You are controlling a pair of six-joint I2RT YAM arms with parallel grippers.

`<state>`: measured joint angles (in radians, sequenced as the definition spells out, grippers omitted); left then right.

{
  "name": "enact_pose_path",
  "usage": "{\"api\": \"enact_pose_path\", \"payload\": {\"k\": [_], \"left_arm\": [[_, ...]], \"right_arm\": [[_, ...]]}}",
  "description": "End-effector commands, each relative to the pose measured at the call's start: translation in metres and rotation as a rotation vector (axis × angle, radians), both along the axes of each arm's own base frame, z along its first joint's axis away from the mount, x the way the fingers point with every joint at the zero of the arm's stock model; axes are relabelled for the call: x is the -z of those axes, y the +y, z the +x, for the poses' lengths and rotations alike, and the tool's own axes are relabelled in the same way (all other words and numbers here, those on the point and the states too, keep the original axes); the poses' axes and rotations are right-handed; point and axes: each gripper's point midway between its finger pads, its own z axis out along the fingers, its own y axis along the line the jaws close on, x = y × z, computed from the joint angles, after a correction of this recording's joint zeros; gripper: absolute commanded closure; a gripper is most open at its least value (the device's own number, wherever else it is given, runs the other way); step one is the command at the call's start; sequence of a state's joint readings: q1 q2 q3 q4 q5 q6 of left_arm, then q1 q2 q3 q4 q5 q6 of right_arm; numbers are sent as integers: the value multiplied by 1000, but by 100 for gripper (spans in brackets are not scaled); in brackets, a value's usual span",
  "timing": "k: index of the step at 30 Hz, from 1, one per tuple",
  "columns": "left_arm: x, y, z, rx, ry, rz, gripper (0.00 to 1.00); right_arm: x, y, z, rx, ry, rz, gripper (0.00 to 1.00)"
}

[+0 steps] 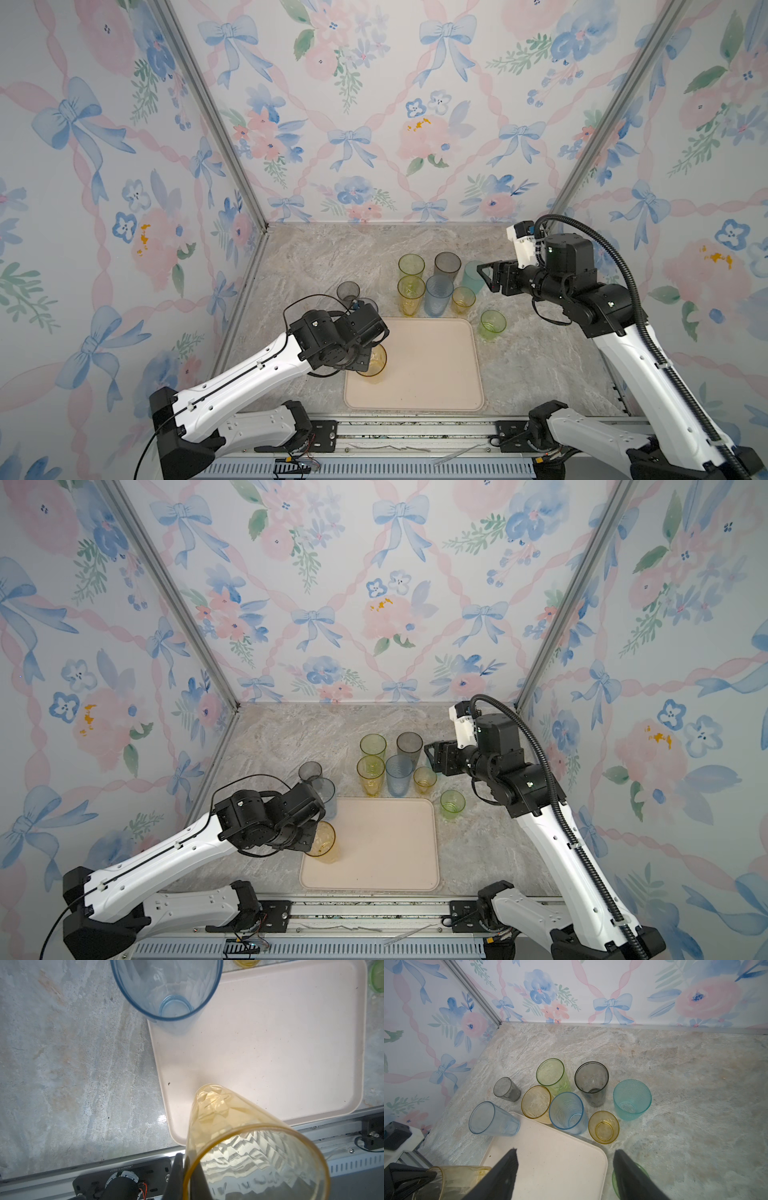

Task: Place the glasses into the tray
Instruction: Place the glass on the tray.

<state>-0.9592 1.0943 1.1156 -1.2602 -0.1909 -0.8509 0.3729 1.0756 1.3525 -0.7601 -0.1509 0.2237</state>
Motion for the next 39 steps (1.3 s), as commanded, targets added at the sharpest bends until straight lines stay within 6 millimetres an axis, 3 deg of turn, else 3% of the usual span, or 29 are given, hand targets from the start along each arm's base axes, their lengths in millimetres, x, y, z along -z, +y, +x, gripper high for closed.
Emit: {"api": "enact_pose_path", "payload": {"k": [1, 7, 20, 29, 39], "left_arm": [[1, 14, -1, -63, -5, -5, 100], [0, 26, 6, -114, -39, -1, 100], [11, 29, 23, -98, 8, 50, 100], [26, 18, 36, -70, 40, 7, 100], [33, 19, 42, -64, 68, 30, 100]], "right_arm": [[9, 0, -1, -13, 20, -5, 25], [14, 2, -1, -16, 31, 7, 25], [16, 0, -2, -11, 33, -1, 25], [20, 2, 3, -11, 39, -8, 25], [25, -1, 7, -6, 50, -18, 25]]}}
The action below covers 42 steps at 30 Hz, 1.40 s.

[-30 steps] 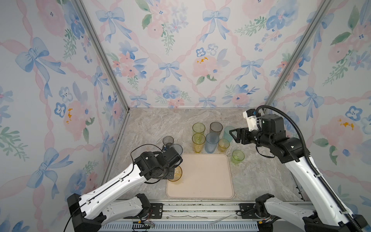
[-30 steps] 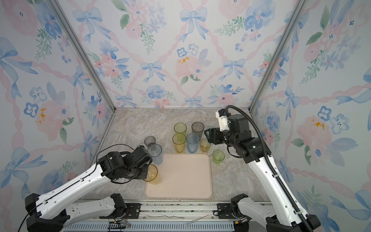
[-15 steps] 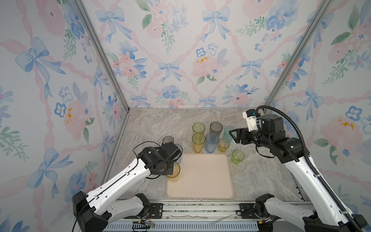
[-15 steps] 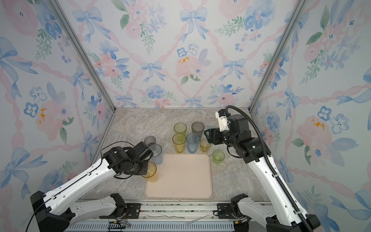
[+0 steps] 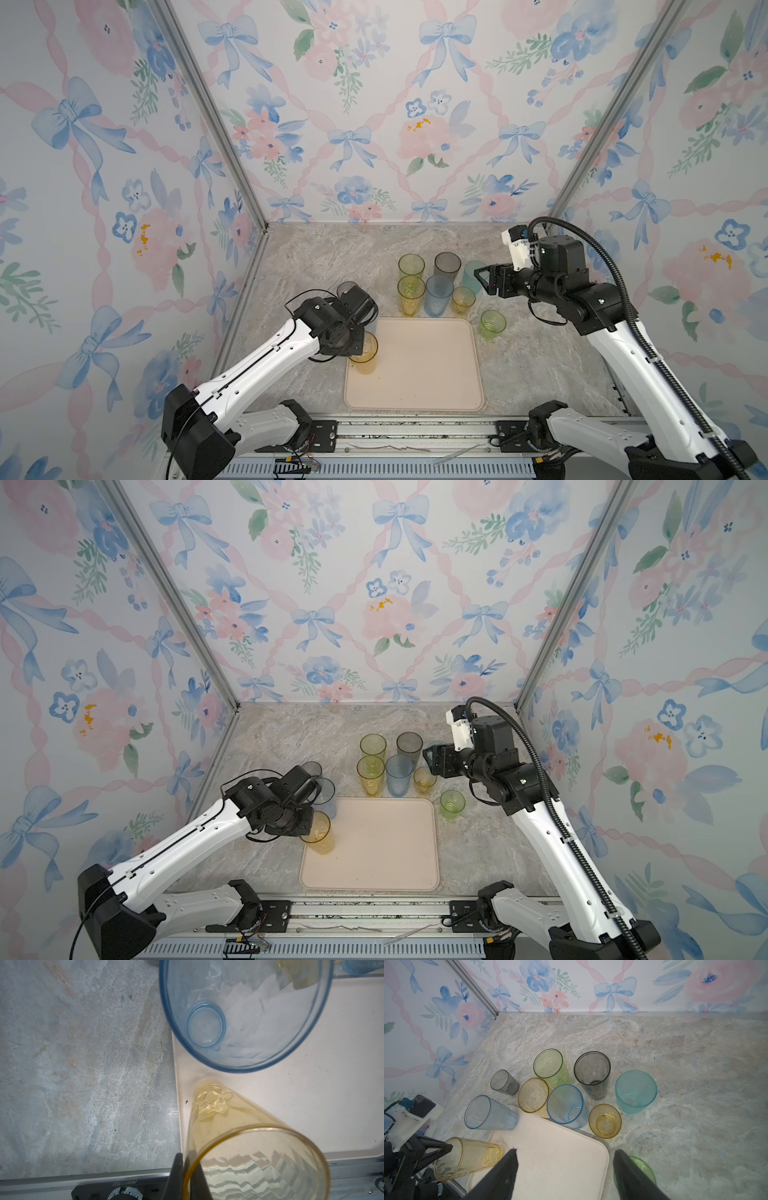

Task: Place the glasses into the tray
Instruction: Place the glass on the tray.

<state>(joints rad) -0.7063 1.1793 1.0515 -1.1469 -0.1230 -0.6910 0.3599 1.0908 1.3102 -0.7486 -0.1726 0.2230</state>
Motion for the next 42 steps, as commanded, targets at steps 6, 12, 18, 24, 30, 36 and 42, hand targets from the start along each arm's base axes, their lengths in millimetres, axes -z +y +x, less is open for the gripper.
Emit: {"api": "enact_pose_path", "payload": {"k": [6, 12, 18, 24, 30, 36, 42], "left_arm": [[4, 2, 4, 18, 15, 13, 100], [4, 4, 7, 11, 12, 22, 100], [9, 5, 9, 14, 32, 40, 100], [9, 6, 12, 13, 27, 50, 100], [8, 7, 16, 12, 23, 62, 95], [7, 8, 18, 10, 18, 65, 92], [6, 9, 19, 11, 11, 64, 87]], "right_arm": [[5, -3, 5, -2, 7, -14, 25], [7, -3, 8, -6, 11, -11, 25], [6, -3, 10, -7, 13, -13, 25], [7, -4, 11, -6, 15, -15, 25], [10, -4, 13, -5, 23, -18, 25], [10, -4, 14, -5, 22, -18, 25], [10, -4, 14, -3, 27, -13, 25]]}}
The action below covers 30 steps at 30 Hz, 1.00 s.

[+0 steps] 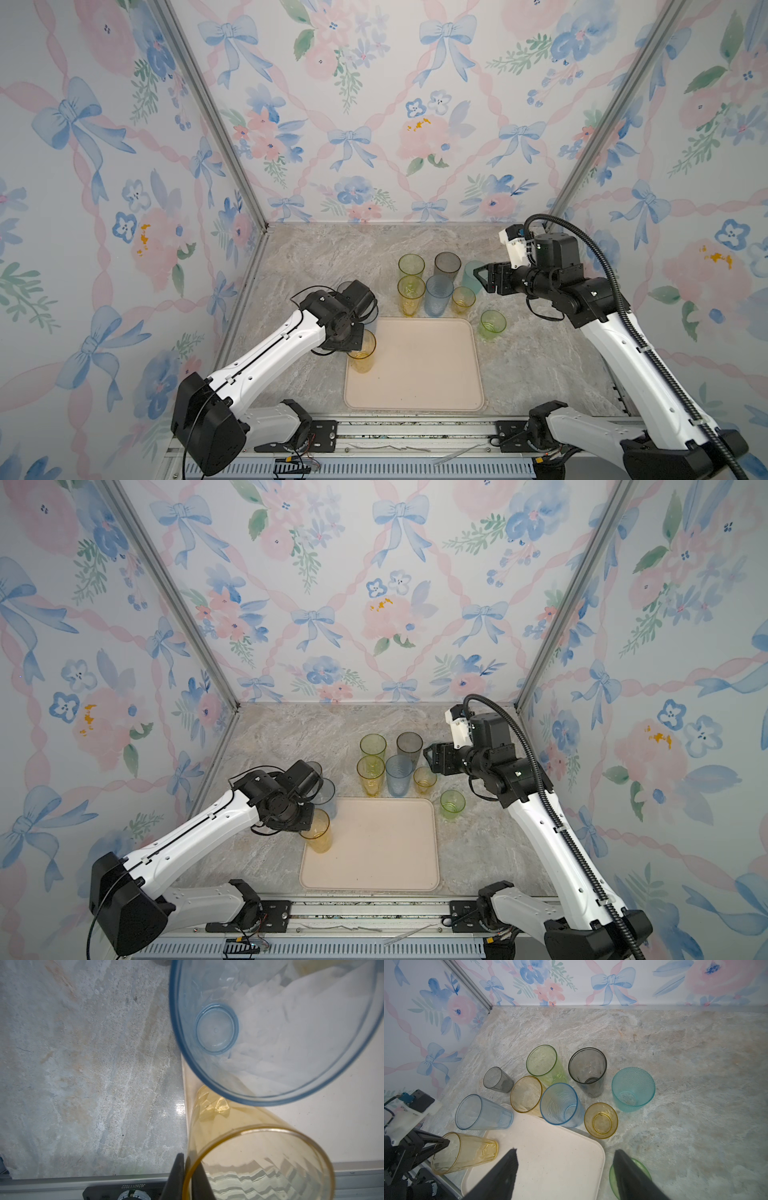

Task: Place the glasses into the tray
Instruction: Place the glass on the tray.

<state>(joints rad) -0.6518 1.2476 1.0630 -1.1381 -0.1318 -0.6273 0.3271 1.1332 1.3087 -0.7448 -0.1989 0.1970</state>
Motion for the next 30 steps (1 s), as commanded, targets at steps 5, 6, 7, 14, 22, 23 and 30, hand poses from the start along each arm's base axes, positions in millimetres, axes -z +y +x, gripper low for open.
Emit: {"api": "enact_pose_path", "payload": {"k": [5, 6, 7, 14, 22, 23, 30], "left_arm": [[-7, 3, 7, 10, -29, 14, 84], [-6, 3, 7, 12, -28, 17, 84], [-8, 3, 8, 11, -34, 15, 83], [-14, 3, 12, 14, -56, 13, 79], [-35, -1, 17, 25, -120, -31, 67], [-36, 0, 17, 28, -124, -37, 66], [-45, -2, 11, 39, -144, -84, 65]], "right_arm": [[-3, -1, 3, 2, -3, 9, 25], [-3, -1, 3, 4, -4, 11, 25], [-2, -1, 3, 4, -3, 12, 25], [-3, 0, 4, 5, -2, 17, 25], [-1, 1, 4, -2, 8, 17, 25], [-2, 1, 4, -1, 8, 18, 25], [0, 3, 5, -4, 20, 23, 25]]}}
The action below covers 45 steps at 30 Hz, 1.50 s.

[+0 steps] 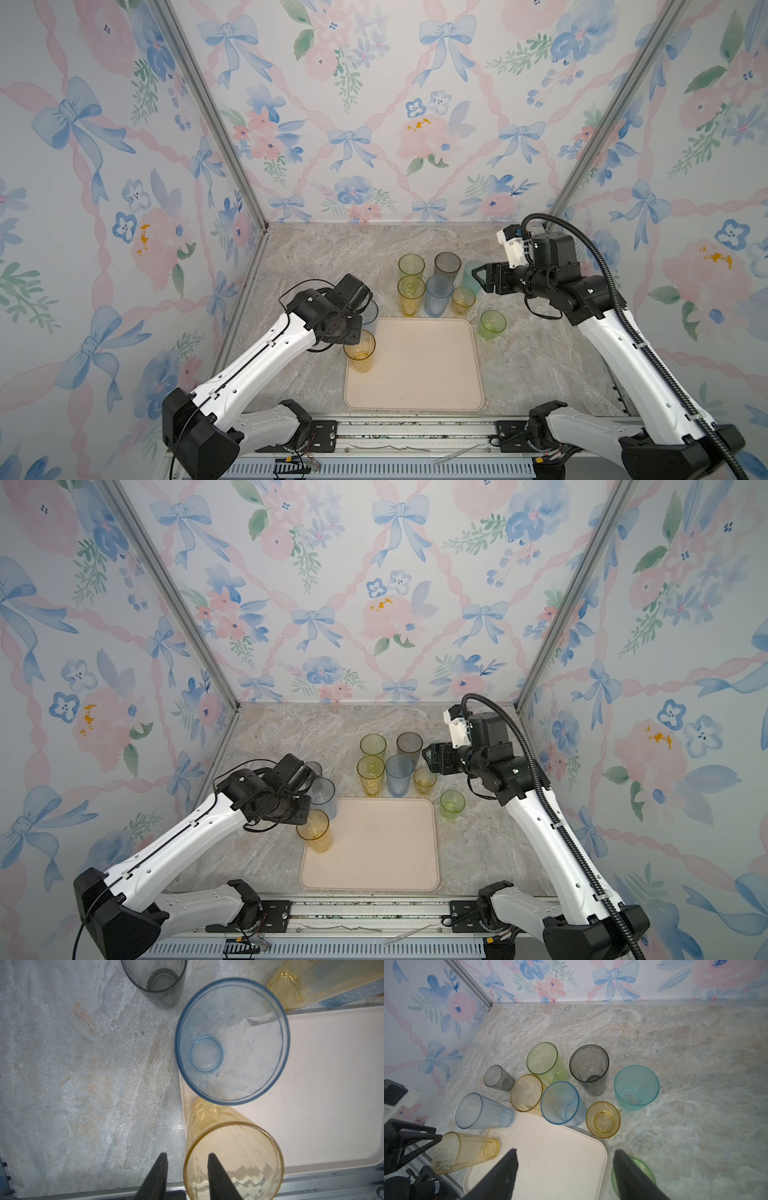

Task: Place the glasses into the tray
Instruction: Place the glass on the tray, then pick up the glass from the top-center of the table.

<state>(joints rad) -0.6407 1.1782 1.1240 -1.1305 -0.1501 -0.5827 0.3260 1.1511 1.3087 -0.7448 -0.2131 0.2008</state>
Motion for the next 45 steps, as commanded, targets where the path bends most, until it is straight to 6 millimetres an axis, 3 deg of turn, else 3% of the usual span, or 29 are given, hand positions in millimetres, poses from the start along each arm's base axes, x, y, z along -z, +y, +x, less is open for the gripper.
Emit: {"api": "enact_pose_path", "payload": {"k": [1, 4, 8, 10, 13, 16, 19, 25, 28, 36, 45], "left_arm": [[-14, 0, -2, 10, -31, -34, 65], [-35, 1, 2, -3, -101, -72, 67], [-80, 5, 13, -38, -245, -118, 72], [-102, 5, 23, -57, -313, -132, 75], [-132, 5, 42, -80, -419, -132, 75], [-155, -1, 64, -81, -515, -120, 75], [-169, -15, 85, -41, -572, -124, 72], [-166, -28, 120, 0, -551, -142, 71], [-162, -25, 131, 1, -541, -167, 71], [-158, -10, 145, 1, -525, -184, 71], [-156, 3, 151, 3, -522, -187, 71]], "right_arm": [[-6, 0, 3, 3, -1, 17, 25], [-4, -1, 4, 6, 9, 2, 25], [3, -4, 8, 22, 53, -35, 26], [8, -7, 13, 35, 94, -66, 30], [19, -5, 25, 30, 198, -124, 43], [31, 8, 37, -8, 296, -141, 52], [33, 40, 44, -103, 313, -190, 53], [54, 93, 66, -196, 379, -243, 52], [64, 108, 78, -219, 397, -297, 53], [95, 121, 110, -200, 414, -398, 58], [118, 131, 118, -202, 431, -408, 58]]}}
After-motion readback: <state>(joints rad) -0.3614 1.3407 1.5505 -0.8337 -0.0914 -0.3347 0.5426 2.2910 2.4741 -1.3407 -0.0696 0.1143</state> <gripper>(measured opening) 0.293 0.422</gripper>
